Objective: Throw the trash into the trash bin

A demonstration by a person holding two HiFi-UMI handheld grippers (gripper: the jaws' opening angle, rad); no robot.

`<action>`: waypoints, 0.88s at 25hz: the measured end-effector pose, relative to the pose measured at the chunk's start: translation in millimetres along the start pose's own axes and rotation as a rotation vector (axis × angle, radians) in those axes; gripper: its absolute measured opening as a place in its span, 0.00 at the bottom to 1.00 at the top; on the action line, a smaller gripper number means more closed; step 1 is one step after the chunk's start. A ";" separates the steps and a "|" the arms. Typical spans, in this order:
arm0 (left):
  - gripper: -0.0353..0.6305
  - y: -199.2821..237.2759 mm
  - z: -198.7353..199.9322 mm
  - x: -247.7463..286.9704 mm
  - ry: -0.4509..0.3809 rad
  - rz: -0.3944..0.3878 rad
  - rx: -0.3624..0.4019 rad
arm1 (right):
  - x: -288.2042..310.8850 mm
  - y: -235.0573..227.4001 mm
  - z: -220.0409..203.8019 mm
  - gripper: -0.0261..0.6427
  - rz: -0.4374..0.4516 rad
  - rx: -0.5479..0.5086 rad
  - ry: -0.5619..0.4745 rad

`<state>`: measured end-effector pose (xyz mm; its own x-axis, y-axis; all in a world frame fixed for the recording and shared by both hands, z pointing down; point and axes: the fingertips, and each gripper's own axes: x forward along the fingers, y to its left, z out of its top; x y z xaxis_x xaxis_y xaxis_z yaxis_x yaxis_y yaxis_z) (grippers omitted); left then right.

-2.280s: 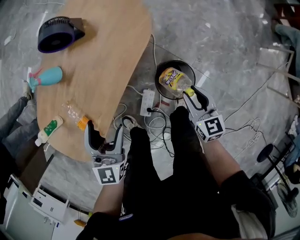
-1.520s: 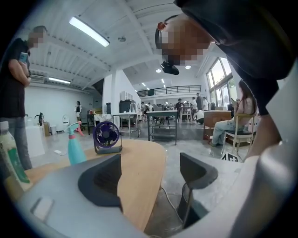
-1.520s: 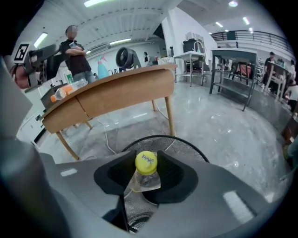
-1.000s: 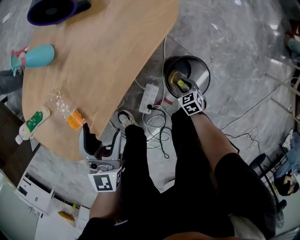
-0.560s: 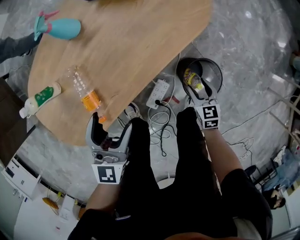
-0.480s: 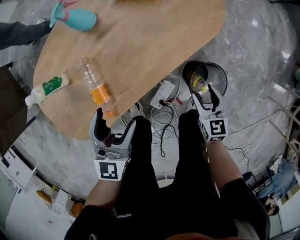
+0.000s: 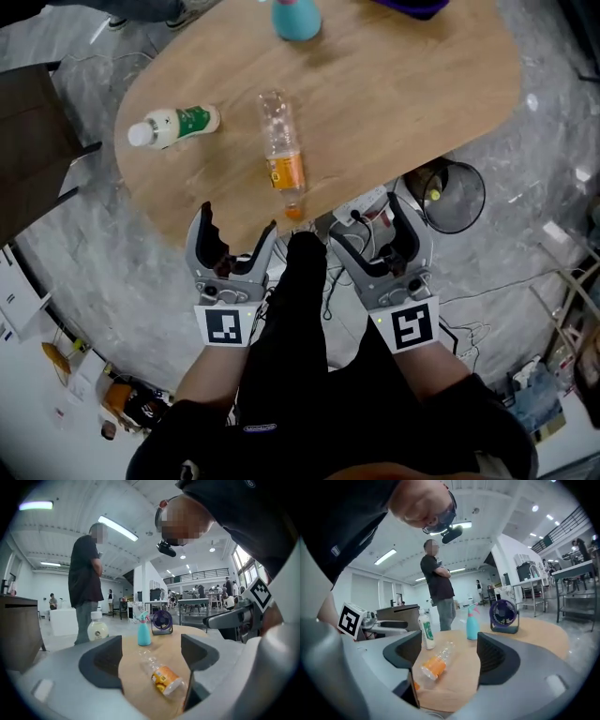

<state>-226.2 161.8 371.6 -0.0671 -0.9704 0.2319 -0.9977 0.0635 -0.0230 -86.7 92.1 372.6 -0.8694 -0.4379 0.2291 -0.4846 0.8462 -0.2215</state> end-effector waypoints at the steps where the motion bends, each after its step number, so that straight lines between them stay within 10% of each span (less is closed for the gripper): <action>1: 0.65 9.0 0.9 -4.6 -0.005 0.014 -0.004 | 7.2 7.0 2.7 0.61 0.006 0.006 0.003; 22: 0.65 130.3 -40.7 -62.2 -0.003 0.146 -0.049 | 111.9 66.1 -56.5 0.64 -0.010 -0.044 0.207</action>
<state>-352.3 239.9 393.7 -0.2116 -0.9508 0.2263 -0.9765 0.2152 -0.0089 -210.5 116.2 437.1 -0.8238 -0.3788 0.4217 -0.4848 0.8564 -0.1778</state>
